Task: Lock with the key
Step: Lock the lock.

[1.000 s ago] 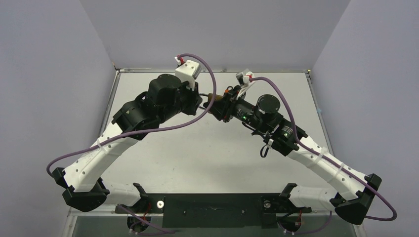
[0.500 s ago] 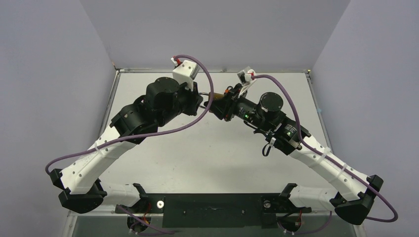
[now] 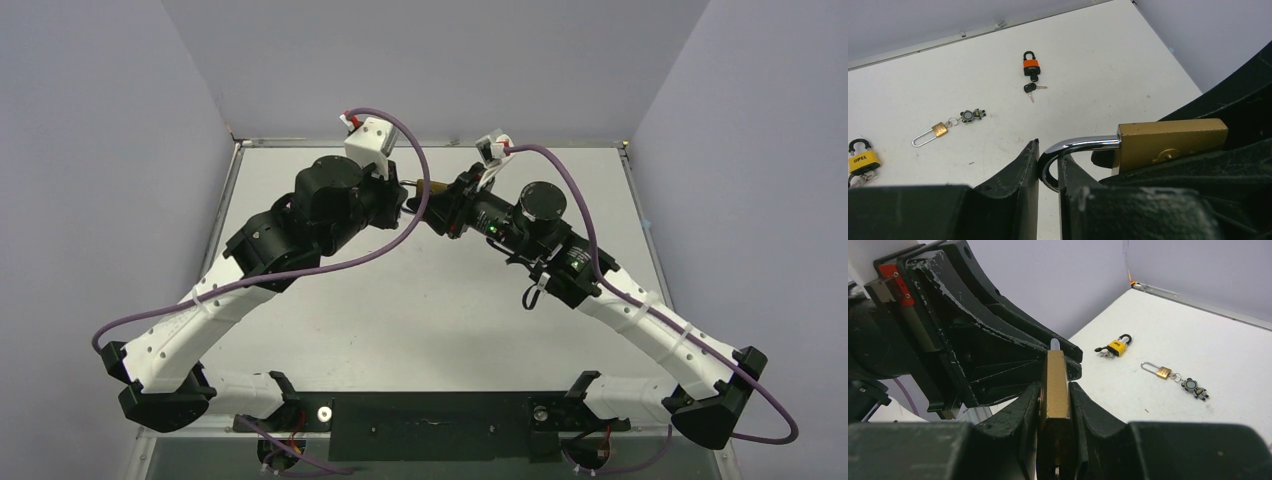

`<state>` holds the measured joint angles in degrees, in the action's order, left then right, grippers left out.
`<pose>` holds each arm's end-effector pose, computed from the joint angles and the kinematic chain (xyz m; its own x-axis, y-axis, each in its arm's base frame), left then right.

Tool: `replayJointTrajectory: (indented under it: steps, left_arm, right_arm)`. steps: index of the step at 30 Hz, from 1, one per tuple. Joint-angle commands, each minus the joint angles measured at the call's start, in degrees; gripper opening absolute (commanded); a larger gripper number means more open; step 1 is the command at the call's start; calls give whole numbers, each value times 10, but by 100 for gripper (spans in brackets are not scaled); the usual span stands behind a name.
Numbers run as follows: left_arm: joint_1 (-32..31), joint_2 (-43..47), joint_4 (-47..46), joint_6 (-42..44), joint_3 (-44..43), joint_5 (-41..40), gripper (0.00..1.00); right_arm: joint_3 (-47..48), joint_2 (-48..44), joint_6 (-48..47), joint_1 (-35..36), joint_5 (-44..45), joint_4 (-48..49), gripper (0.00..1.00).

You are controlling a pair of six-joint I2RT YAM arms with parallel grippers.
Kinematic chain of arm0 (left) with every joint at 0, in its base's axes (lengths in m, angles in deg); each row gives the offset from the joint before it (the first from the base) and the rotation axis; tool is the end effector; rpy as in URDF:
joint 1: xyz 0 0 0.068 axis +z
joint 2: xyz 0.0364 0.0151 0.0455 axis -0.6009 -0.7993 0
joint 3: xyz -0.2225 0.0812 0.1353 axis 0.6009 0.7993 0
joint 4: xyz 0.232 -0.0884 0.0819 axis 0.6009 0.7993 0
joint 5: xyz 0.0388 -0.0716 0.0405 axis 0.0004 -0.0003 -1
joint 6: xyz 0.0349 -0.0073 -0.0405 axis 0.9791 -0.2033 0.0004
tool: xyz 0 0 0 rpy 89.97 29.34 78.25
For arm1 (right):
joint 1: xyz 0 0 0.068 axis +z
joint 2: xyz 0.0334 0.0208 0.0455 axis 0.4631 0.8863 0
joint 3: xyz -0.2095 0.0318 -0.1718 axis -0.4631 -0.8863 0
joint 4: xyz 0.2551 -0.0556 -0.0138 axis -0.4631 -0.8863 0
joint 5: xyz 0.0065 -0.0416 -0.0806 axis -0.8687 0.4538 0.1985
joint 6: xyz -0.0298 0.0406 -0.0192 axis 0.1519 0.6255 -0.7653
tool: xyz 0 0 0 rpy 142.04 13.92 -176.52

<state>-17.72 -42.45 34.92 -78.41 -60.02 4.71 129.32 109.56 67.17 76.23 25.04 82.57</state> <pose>0.1544 -0.1962 0.4844 -0.3379 -0.0169 -0.9410 0.4911 0.8498 -0.1916 0.1757 0.2123 0.4337 -0.3964 0.2235 -0.8905 -0.7914 0.4084 0.4548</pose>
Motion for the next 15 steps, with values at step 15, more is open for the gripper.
replayJointTrajectory:
  steps: [15]
  left_arm:
    - [-41,92,-192,-40,57,169,0]
  right_arm:
    - [-76,40,37,-56,-118,8,18]
